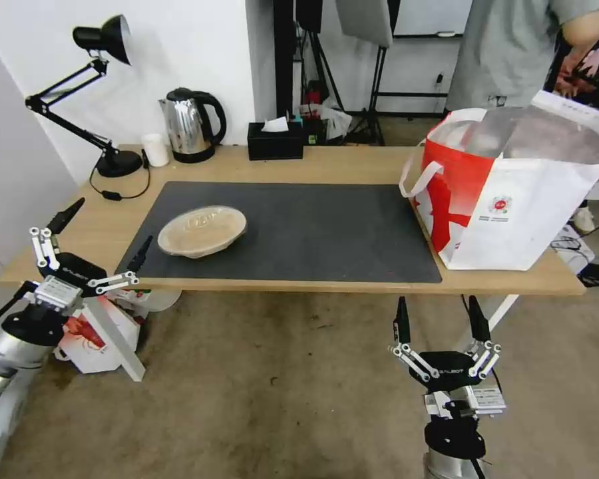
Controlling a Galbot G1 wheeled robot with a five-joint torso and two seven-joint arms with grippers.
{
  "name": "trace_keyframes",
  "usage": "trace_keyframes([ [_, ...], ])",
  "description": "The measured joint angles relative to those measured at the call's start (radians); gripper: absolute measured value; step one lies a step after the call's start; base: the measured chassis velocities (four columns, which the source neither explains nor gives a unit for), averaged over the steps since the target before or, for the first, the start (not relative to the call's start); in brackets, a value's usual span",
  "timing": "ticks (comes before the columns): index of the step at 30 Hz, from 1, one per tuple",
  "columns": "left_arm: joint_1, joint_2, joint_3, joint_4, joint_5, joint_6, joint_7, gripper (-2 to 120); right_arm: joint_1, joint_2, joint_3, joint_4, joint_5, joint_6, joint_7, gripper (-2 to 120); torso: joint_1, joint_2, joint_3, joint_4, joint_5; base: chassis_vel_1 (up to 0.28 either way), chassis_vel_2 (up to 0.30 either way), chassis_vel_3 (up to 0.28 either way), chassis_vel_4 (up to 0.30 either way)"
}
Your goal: Pick up the trash from the table and place it into the takeout bag.
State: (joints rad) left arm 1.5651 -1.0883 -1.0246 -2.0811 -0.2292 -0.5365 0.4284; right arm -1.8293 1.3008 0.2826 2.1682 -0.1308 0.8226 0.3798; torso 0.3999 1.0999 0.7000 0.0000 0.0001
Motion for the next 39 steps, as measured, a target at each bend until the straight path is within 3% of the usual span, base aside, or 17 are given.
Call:
trace_keyframes([
  [9, -0.018, 0.042, -0.012, 0.023, -0.008, 0.015, 0.035, 100, 0.0, 0.0, 0.0, 0.0, 0.0, 0.0, 0.0, 100, 0.0, 0.0, 0.0, 0.0, -0.0002, 0.0, 0.0, 0.0, 0.0],
  [16, -0.02, 0.175, -0.038, 0.034, -0.033, 0.03, 0.038, 100, 0.0, 0.0, 0.0, 0.0, 0.0, 0.0, 0.0, 100, 0.0, 0.0, 0.0, -0.0001, -0.0001, 0.0, 0.0, 0.0, 0.0],
  [24, -0.029, 0.243, -0.041, 0.069, -0.019, 0.025, 0.062, 100, 0.0, 0.0, 0.0, 0.0, 0.0, 0.0, 0.0, 100, 0.0, 0.0, 0.0, 0.0001, -0.0003, 0.0, 0.0, 0.0, 0.0],
  [27, -0.052, 0.299, -0.049, 0.101, -0.013, 0.019, 0.088, 100, 0.0, 0.0, 0.0, 0.0, 0.0, 0.0, 0.0, 100, 0.0, 0.0, 0.0, -0.0001, -0.0002, 0.0, 0.0, 0.0, 0.0],
  [39, -0.127, 0.424, -0.051, 0.202, 0.042, -0.028, 0.199, 100, 0.0, 0.0, 0.0, 0.0, 0.0, 0.0, 0.0, 100, 0.0, 0.0, 0.0, -0.0001, -0.0003, 0.0, 0.0, 0.0, 0.0],
])
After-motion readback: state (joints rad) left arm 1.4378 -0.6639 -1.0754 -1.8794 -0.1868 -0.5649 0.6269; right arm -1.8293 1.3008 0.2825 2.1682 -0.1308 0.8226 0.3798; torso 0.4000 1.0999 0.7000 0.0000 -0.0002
